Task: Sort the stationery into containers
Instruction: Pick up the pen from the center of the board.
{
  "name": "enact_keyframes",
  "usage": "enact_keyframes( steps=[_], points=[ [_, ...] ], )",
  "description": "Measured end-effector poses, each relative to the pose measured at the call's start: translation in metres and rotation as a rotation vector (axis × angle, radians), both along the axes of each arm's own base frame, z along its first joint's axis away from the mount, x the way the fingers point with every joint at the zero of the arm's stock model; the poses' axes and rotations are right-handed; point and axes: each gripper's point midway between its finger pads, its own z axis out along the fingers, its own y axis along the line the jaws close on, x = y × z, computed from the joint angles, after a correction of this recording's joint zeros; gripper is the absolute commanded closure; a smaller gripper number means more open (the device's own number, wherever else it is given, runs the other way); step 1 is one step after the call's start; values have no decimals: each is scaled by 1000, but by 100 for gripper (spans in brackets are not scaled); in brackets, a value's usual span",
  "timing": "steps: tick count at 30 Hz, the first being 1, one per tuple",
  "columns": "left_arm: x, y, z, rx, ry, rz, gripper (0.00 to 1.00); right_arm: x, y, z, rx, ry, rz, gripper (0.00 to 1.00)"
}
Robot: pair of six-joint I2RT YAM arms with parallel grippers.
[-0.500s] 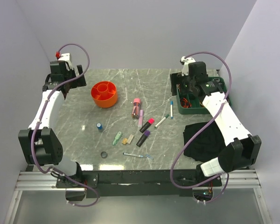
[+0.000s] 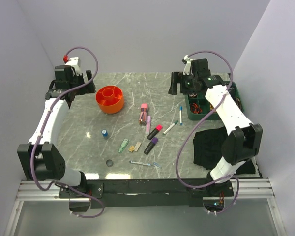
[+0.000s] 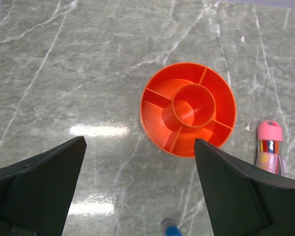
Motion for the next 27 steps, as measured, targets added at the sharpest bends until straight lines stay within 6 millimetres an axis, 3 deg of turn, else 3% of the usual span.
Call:
enact_keyframes(
  steps=[4, 11, 15, 18, 20, 23, 27],
  points=[
    [-14, -1, -1, 21, -2, -5, 1, 7, 20, -12, 65, 63, 1, 7],
    [-28, 23, -24, 74, 58, 45, 0, 13, 74, -30, 99, 130, 48, 11],
    [-35, 22, -22, 65, 64, 16, 3, 7, 81, -46, 73, 173, 36, 12],
    [-43, -8, -12, 24, 57, -120, 5, 1, 69, -57, 33, 184, 12, 11],
    [-47, -45, -2, 18, 35, -255, 4, -6, 56, -65, 15, 203, -8, 10],
    [-62, -128, 12, 35, -3, -536, 6, -10, 23, -66, 17, 219, -75, 9],
    [-73, -210, 14, 67, -14, -774, 7, 3, -43, -36, 49, 144, -227, 7]
  ],
)
